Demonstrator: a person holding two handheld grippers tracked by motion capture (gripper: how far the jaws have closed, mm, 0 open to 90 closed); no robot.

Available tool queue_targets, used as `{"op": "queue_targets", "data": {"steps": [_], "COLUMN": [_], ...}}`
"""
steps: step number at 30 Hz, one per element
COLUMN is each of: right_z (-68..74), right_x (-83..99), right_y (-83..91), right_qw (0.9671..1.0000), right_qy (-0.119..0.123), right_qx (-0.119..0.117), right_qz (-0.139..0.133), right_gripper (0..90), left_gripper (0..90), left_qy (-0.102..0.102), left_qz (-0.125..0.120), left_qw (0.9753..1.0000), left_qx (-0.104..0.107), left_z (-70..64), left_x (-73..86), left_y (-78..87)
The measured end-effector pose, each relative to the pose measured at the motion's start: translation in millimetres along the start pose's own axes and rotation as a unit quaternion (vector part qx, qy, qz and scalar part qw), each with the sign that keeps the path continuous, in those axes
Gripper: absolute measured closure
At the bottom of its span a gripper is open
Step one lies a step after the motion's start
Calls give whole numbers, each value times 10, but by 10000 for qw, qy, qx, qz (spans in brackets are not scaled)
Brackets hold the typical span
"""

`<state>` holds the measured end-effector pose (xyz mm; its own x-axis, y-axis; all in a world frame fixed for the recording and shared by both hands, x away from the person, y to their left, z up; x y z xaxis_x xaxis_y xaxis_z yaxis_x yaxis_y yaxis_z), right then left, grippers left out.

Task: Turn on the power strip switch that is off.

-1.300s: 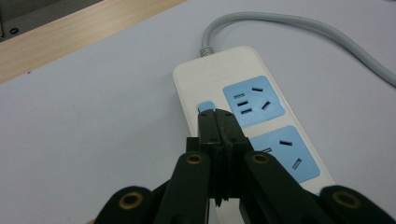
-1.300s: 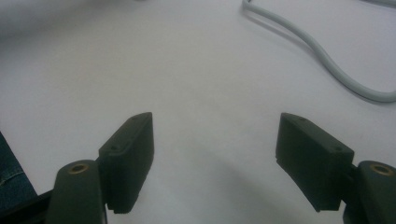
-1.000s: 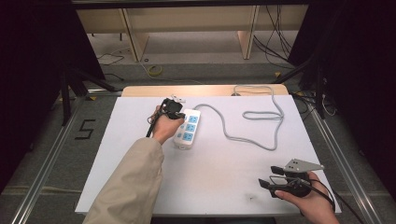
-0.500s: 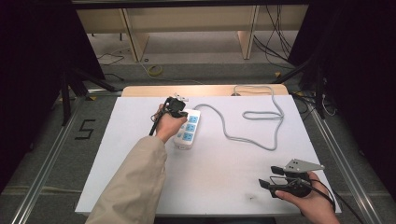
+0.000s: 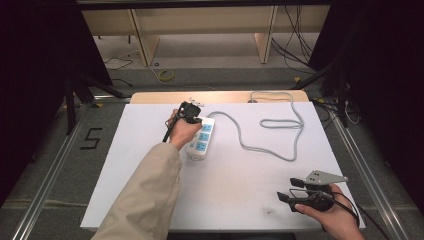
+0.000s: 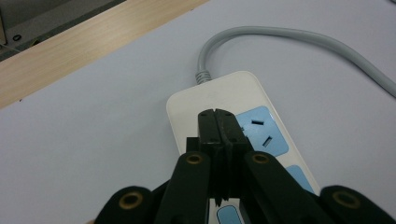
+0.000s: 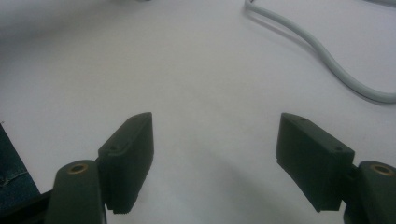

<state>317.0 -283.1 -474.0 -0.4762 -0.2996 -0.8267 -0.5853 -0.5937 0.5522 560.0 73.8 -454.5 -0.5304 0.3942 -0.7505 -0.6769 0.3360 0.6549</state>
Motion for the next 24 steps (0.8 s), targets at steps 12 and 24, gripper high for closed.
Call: {"op": "queue_targets", "data": {"steps": [12,24], "right_z": [1,2], "right_x": [0,0], "right_y": [-4,-4], "right_qw": [10000,10000], "right_qy": [-2,9], "right_qx": [-5,-3], "right_qz": [7,9], "right_gripper": [283,283], "left_gripper": [898,898], "left_qy": [59,59], "left_qz": [135,219], "left_qw": [9999,9997], "left_qx": [-4,-17], "left_z": [49,51], "left_x": [26,29], "left_y": [-39,-90]}}
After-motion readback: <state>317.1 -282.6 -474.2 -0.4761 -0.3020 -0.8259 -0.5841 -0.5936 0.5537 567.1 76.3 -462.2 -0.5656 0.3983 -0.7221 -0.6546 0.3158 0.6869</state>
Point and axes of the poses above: each handheld gripper's, and its own axes: y roughly backward along the jaws, x roughly out of its underside, z roughly to its left, the point moved 2 cm from there along -y, roughly forward along the jaws, and after that the axes turned 5 degrees about -z, right-handed, at the moved point
